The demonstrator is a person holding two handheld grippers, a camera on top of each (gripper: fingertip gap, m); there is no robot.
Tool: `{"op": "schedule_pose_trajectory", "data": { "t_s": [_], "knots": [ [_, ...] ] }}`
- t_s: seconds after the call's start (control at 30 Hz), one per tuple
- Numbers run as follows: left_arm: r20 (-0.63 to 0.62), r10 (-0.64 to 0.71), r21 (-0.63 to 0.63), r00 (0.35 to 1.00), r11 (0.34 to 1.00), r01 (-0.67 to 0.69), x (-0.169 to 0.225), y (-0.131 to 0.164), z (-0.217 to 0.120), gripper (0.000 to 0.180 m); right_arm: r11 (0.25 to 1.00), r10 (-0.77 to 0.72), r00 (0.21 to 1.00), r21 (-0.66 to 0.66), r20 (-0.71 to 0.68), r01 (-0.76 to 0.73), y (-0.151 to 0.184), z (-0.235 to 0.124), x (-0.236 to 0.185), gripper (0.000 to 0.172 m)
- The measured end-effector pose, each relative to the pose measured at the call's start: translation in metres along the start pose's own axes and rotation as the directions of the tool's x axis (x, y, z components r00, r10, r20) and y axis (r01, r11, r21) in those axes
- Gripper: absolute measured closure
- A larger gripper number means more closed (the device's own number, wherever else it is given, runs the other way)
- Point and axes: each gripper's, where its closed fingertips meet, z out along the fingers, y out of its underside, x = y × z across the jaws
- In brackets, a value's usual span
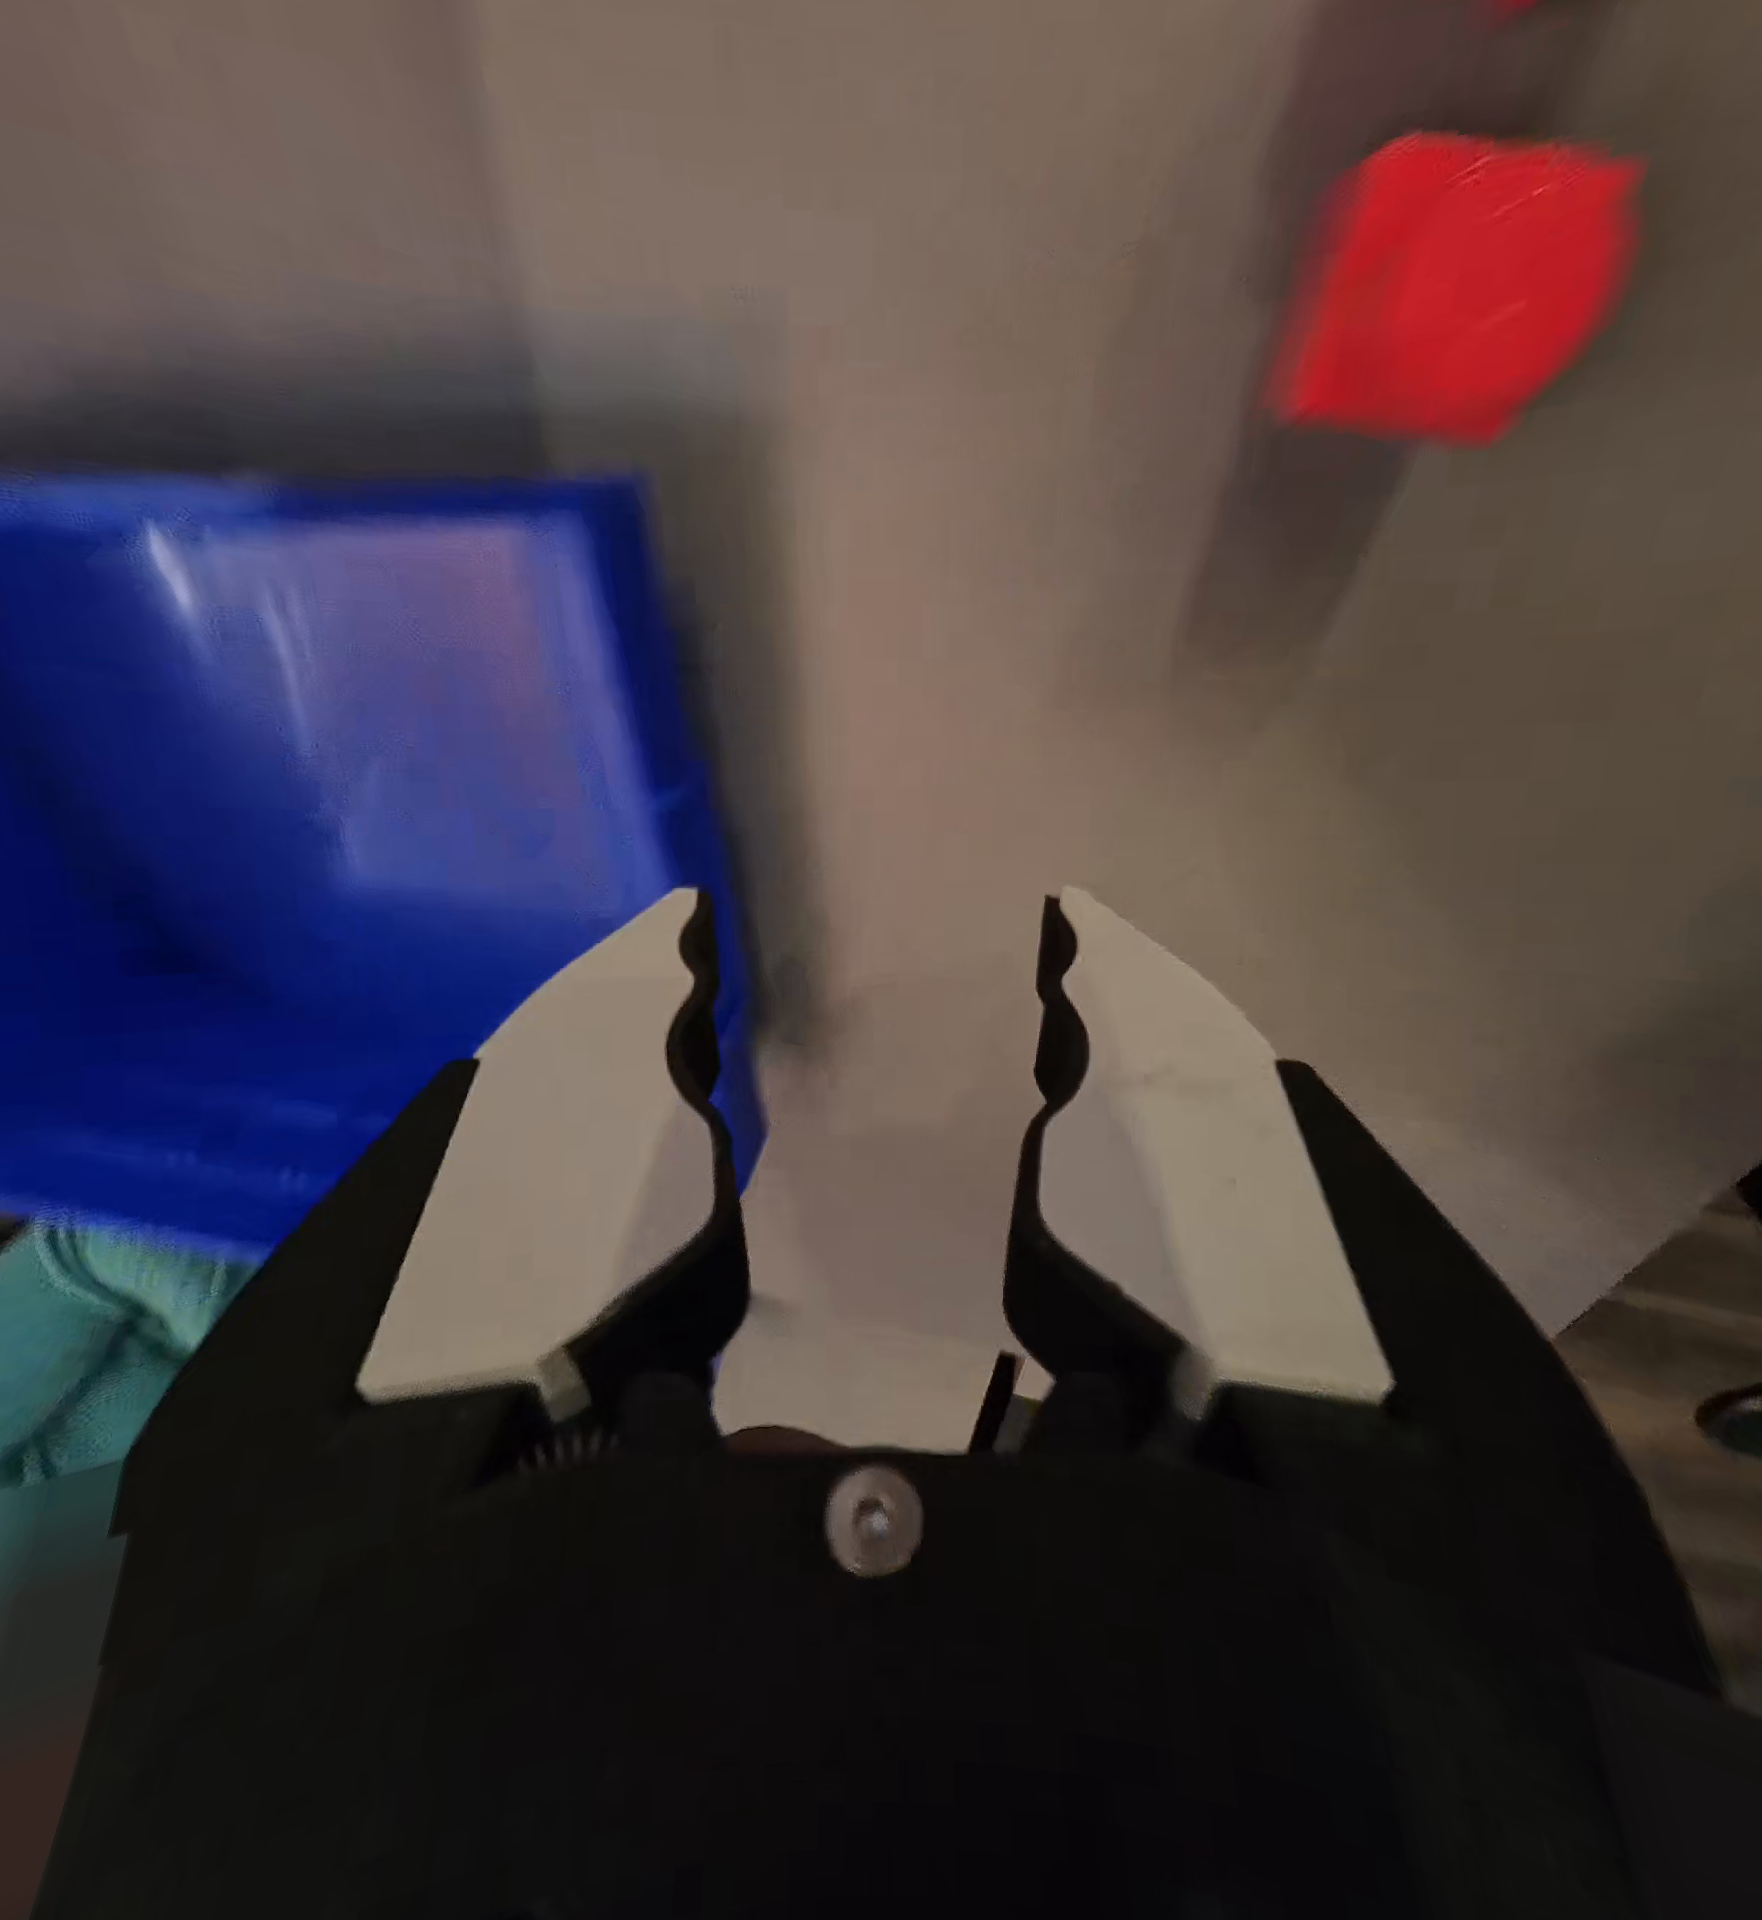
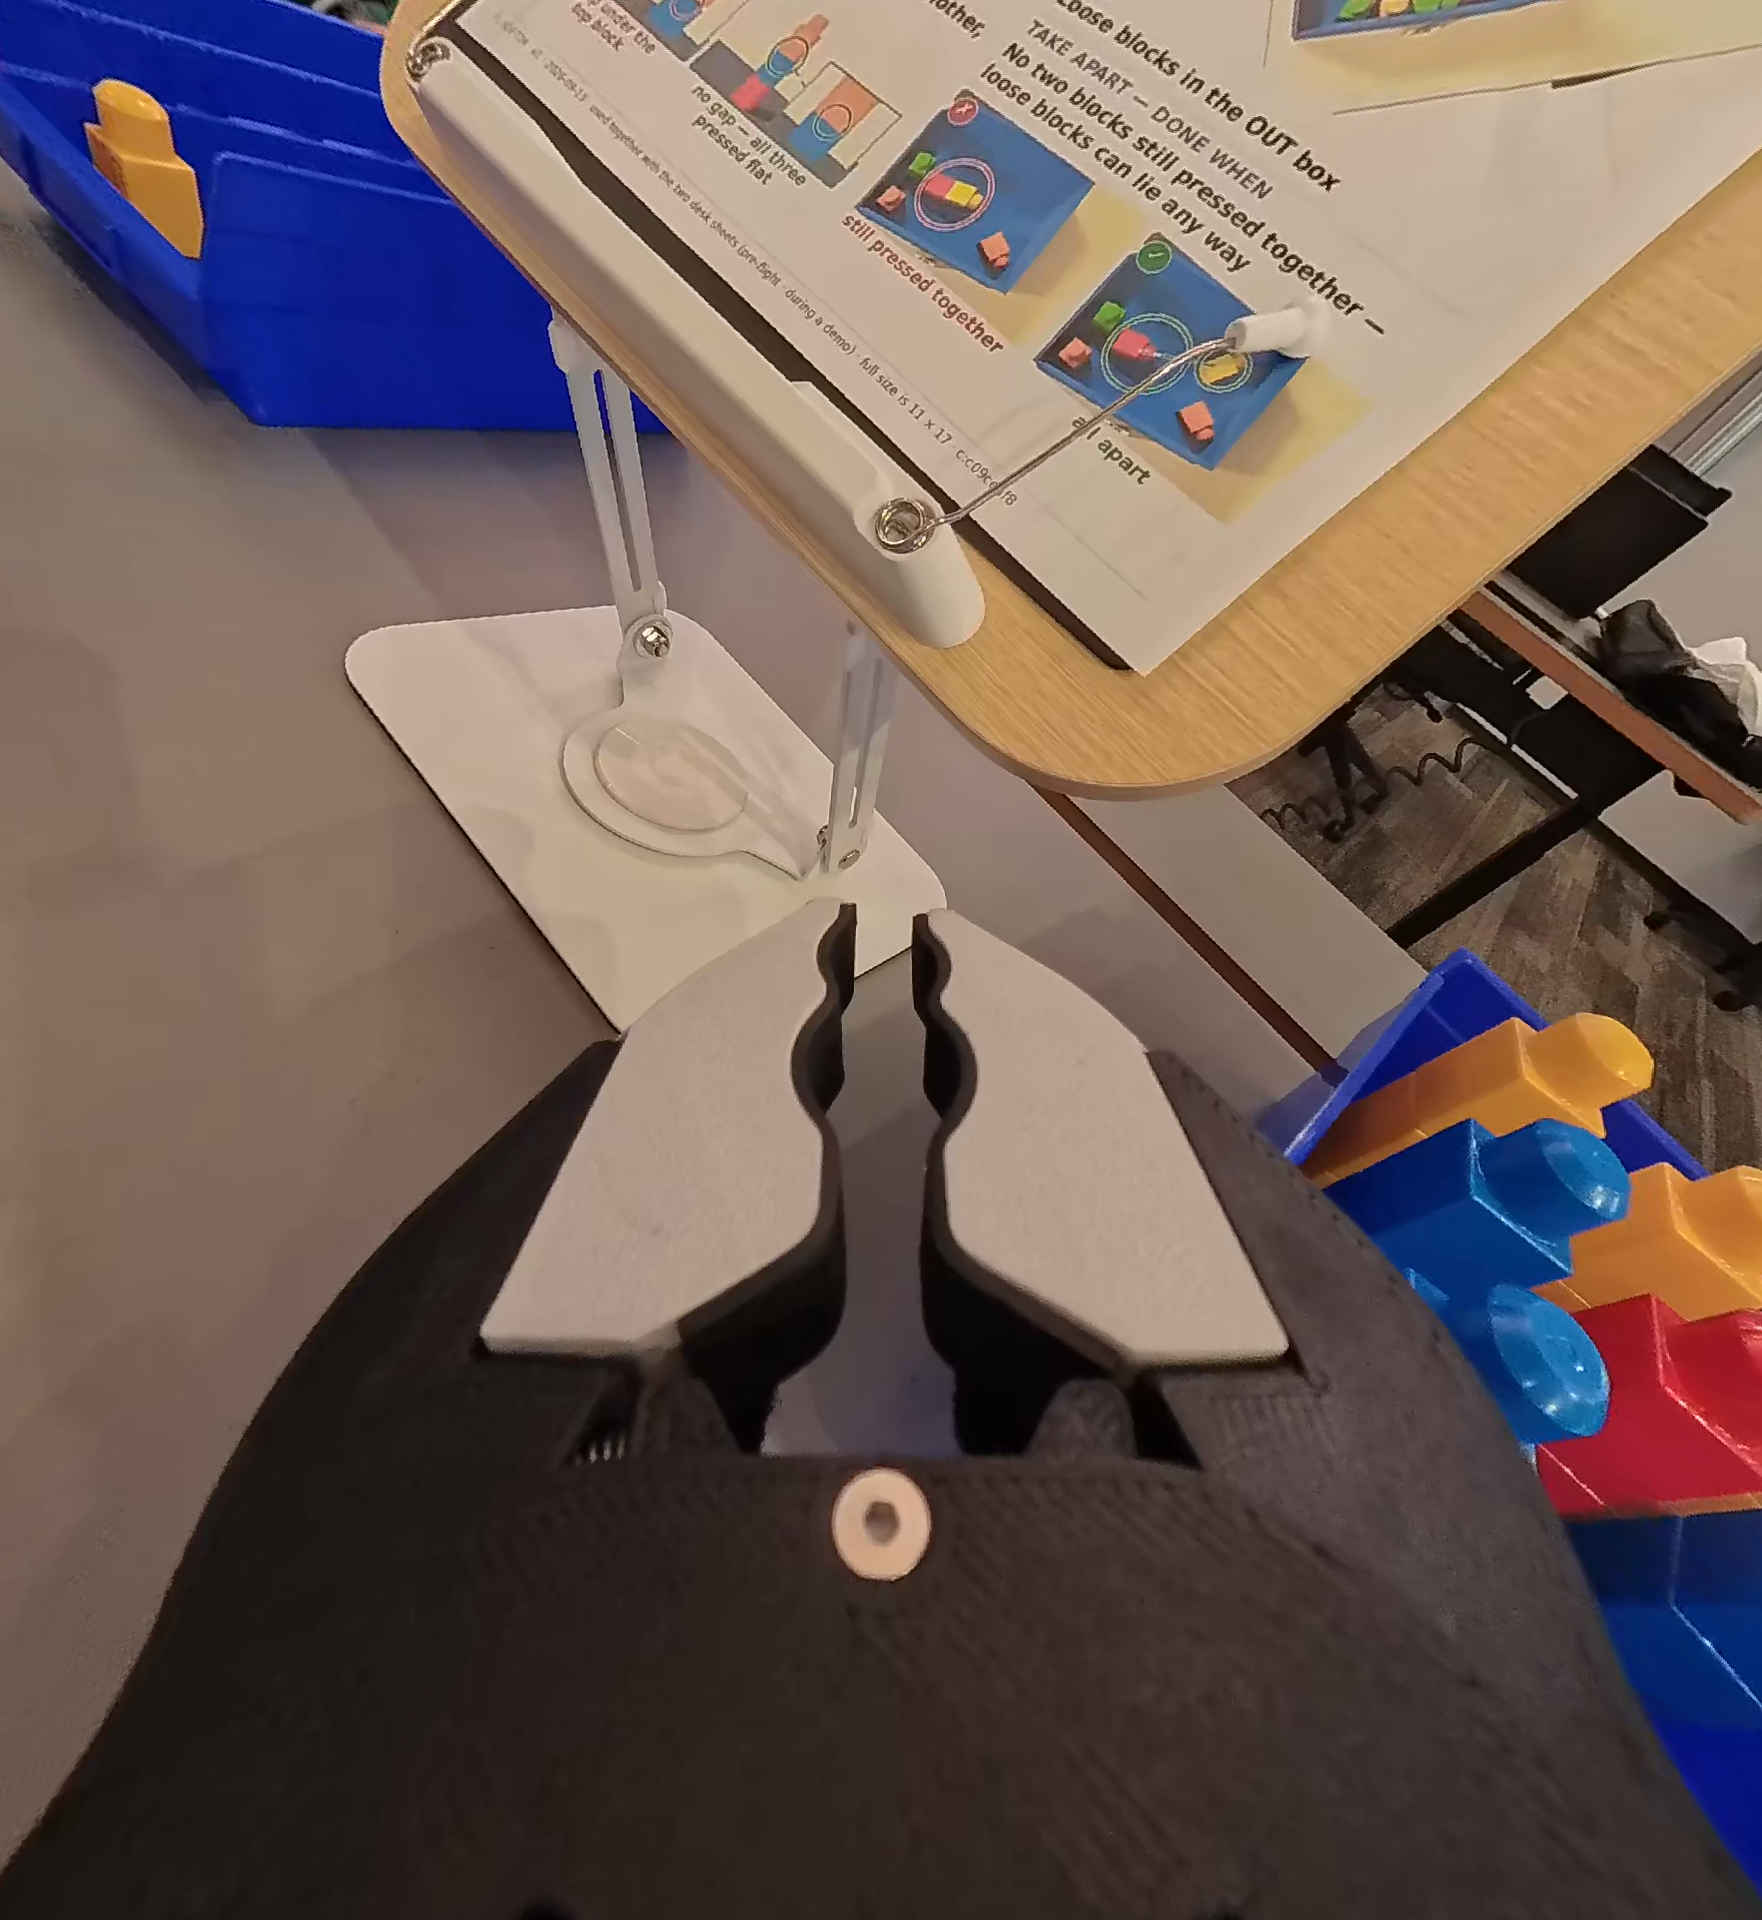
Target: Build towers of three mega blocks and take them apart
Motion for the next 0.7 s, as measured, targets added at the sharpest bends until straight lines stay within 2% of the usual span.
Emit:
{"op": "schedule_pose_trajectory", "data": {
  "t_s": [0.07, 0.17, 0.3, 0.4, 0.53, 0.6, 0.7],
  "knots": [
    [0.054, -0.078, -0.035, 0.995, 0.996, 0.08, -0.037, 0.029, -0.004, 0.122, 1.0, 0.003, 1.0, 0.001, 0.002, -0.003, 0.0, 0.0, 0.0, 0.161],
    [0.074, -0.106, -0.169, 0.992, 0.979, 0.117, -0.078, 0.075, 0.009, 0.126, 1.0, 0.006, 1.0, -0.002, 0.006, -0.006, 0.001, 0.001, 0.0, 0.161],
    [-0.029, -0.115, -0.278, 0.993, 0.955, 0.103, -0.097, 0.114, 0.041, 0.131, 1.0, 0.008, 1.0, -0.006, 0.006, -0.008, 0.003, 0.002, 0.0, 0.161],
    [-0.099, -0.135, -0.305, 0.986, 0.947, 0.099, -0.098, 0.125, 0.063, 0.126, 1.0, 0.01, 1.0, -0.008, 0.006, -0.01, 0.004, 0.002, 0.001, 0.161],
    [-0.126, -0.126, -0.296, 0.984, 0.951, 0.084, -0.1, 0.116, 0.07, 0.133, 1.0, 0.01, 1.0, -0.015, 0.01, -0.01, 0.006, 0.003, 0.001, 0.161],
    [-0.15, -0.124, -0.348, 0.981, 0.935, 0.065, -0.097, 0.12, 0.075, 0.134, 1.0, 0.01, 1.0, -0.02, 0.012, -0.01, 0.007, 0.004, 0.0, 0.161],
    [-0.168, -0.105, -0.41, 0.98, 0.911, 0.027, -0.095, 0.125, 0.083, 0.147, 1.0, 0.011, 1.0, -0.022, 0.013, -0.011, 0.007, 0.004, 0.001, 0.161]
  ]
}}
